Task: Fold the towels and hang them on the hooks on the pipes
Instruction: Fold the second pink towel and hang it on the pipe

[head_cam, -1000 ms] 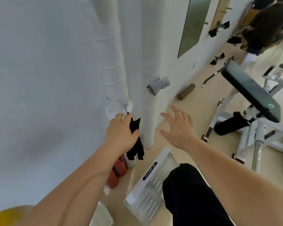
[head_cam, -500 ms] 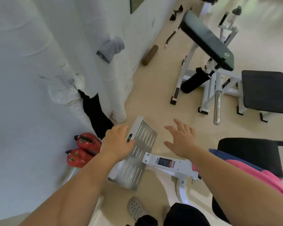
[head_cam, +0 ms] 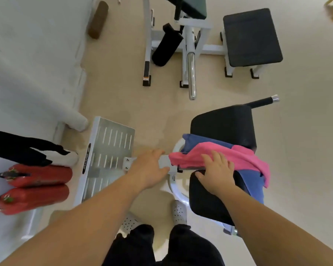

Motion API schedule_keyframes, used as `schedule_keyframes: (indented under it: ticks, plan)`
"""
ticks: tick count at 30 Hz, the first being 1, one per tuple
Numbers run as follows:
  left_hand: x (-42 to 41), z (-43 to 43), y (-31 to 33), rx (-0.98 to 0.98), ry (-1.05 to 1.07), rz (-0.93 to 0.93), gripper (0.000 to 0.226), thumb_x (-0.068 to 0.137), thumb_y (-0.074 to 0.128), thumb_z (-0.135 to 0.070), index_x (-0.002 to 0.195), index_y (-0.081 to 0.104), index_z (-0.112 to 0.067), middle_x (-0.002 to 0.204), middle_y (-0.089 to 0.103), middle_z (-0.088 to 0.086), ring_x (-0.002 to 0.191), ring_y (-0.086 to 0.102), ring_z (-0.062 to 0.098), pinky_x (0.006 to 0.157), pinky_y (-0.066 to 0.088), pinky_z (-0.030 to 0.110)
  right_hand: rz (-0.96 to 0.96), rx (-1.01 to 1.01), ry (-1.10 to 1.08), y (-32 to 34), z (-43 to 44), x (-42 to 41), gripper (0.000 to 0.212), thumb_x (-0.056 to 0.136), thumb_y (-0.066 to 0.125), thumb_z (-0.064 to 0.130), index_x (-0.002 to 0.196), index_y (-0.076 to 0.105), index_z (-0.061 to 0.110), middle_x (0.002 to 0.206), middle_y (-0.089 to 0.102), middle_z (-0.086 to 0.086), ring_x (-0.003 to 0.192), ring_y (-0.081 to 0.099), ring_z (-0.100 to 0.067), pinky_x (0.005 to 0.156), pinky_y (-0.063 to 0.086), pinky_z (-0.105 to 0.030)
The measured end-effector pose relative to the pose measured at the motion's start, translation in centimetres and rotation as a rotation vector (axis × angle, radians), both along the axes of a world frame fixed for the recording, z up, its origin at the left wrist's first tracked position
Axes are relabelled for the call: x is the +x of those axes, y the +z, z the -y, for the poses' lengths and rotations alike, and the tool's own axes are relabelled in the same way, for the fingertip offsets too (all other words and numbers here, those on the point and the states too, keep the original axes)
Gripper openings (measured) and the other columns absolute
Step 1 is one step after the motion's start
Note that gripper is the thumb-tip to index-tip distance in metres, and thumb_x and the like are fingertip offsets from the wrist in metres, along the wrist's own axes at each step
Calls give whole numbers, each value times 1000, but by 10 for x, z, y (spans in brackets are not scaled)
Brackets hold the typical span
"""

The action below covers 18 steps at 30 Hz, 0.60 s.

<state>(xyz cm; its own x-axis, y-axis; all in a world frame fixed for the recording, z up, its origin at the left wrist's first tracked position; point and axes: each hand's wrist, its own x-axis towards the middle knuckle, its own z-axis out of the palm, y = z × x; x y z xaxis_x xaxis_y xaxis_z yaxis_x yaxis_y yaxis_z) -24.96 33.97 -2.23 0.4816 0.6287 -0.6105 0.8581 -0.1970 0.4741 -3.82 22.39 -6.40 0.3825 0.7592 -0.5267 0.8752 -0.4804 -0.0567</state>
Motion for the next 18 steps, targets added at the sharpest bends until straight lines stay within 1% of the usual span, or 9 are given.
schedule_keyframes:
  ticks: [2, 4, 5, 7, 8, 10, 12, 15, 18]
  plan:
    - [32, 12, -7, -30, -8, 16, 57, 93, 65, -40, 145, 46, -28, 140, 56, 4, 122, 55, 24, 102, 46, 36, 71, 83, -67, -8, 15, 34, 68, 92, 56, 53, 151, 33, 28, 163, 23, -7, 152, 13, -33, 121, 12, -57]
    - [60, 23, -11, -45, -27, 15, 59, 94, 65, -38, 148, 44, -29, 143, 56, 2, 125, 55, 25, 102, 45, 34, 128, 160, -181, -13, 28, 66, 70, 94, 55, 48, 154, 30, 23, 165, 22, -9, 153, 12, -33, 121, 11, -56]
    - [73, 27, -12, -47, -41, 4, 60, 94, 65, -37, 149, 43, -29, 145, 54, 3, 129, 53, 26, 104, 44, 36, 146, 172, -251, -14, 33, 80, 70, 95, 54, 46, 155, 28, 20, 165, 22, -9, 153, 13, -33, 121, 11, -56]
    - [96, 34, -16, -51, -75, -17, 62, 93, 66, -38, 149, 43, -26, 146, 53, 4, 131, 51, 29, 108, 43, 41, 161, 164, -357, -18, 44, 107, 64, 97, 50, 42, 154, 32, 18, 161, 30, -10, 150, 20, -34, 120, 14, -55]
    - [105, 37, -19, -50, -85, -28, 63, 91, 66, -40, 148, 43, -26, 146, 53, 4, 131, 51, 29, 108, 43, 42, 161, 155, -368, -21, 49, 119, 57, 98, 48, 40, 150, 39, 18, 155, 40, -11, 146, 28, -34, 118, 20, -54]
    - [121, 42, -25, -51, -95, -46, 67, 89, 66, -48, 149, 42, -29, 147, 51, 3, 132, 51, 28, 110, 43, 44, 129, 149, -333, -26, 57, 138, 44, 98, 46, 33, 139, 53, 22, 134, 60, -10, 126, 49, -34, 106, 36, -49]
    - [134, 48, -28, -61, -101, -57, 69, 91, 66, -47, 151, 38, -30, 150, 47, 2, 134, 49, 26, 112, 42, 43, 94, 196, -285, -27, 61, 149, 35, 95, 49, 26, 126, 66, 24, 111, 70, -8, 105, 59, -34, 90, 45, -44]
    - [152, 59, -27, -77, -111, -36, 68, 93, 67, -41, 152, 36, -29, 150, 45, 2, 133, 48, 24, 110, 41, 40, 86, 318, -200, -21, 59, 156, 21, 89, 58, 21, 98, 77, 19, 86, 72, -8, 83, 60, -33, 73, 49, -42]
    - [166, 66, -22, -76, -64, 48, 62, 95, 65, -40, 150, 39, -28, 144, 50, 0, 126, 52, 22, 105, 45, 38, 14, 527, -84, -16, 60, 152, 14, 83, 62, 20, 77, 74, 15, 73, 68, -7, 70, 56, -32, 65, 45, -40]
